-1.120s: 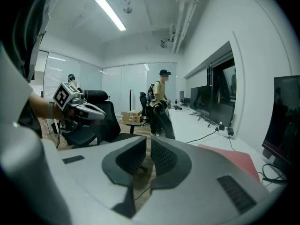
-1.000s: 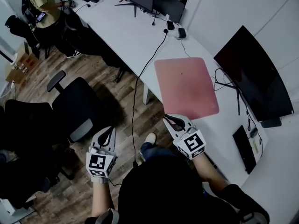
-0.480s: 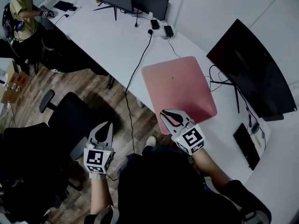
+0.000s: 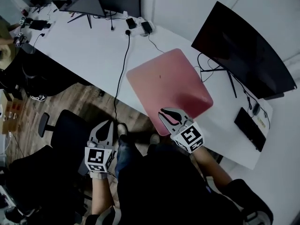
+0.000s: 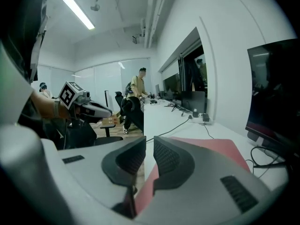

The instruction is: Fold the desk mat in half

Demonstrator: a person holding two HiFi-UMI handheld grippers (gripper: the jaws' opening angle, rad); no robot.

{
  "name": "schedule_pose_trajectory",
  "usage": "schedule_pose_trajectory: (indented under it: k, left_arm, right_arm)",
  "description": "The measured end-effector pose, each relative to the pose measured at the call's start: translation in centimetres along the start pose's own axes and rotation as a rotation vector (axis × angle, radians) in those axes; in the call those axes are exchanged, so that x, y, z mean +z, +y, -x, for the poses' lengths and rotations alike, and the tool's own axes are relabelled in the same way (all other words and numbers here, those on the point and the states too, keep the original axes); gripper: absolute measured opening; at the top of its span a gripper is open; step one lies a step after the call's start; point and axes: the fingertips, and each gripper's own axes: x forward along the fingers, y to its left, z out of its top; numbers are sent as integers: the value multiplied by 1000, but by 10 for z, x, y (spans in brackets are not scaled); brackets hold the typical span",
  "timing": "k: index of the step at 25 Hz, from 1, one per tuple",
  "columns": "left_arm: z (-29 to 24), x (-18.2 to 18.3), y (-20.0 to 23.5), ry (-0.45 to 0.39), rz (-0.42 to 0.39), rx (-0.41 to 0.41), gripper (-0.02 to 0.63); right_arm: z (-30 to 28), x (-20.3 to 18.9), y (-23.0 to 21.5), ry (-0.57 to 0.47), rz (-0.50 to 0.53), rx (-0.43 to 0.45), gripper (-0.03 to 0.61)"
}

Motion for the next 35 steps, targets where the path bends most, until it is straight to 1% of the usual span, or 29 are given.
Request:
schedule_pose_trajectory:
  k: [5,10,14,18,26,31,35]
  left_arm:
    - [-43,8,9,24,-54,-126,9]
    - [-85,20,23,54,-133,-258,9]
    - [-115,30,33,71,-170,-350,9]
    - [-141,31,34,96,-211,-441,9]
    - [-179,23,16,156,-287,-618,9]
    - [-191,9,-1,193,-331,-709,9]
    - [-193,-6,-15,226,-362,-770,9]
  right_arm:
    - [-3,-9,-20,24,-51,-106,41]
    - [-4,-16,-38,53,-121,-235,41]
    - [-6,-20,-47,64,-176,-325,41]
    - [-7,-31,-51,78,-242,-408,41]
    - [1,-62,-45,106,-367,-549,44]
    - [11,-86,-35,137,-416,-622,63]
    - [16,-108,-22,161,-452,-659,89]
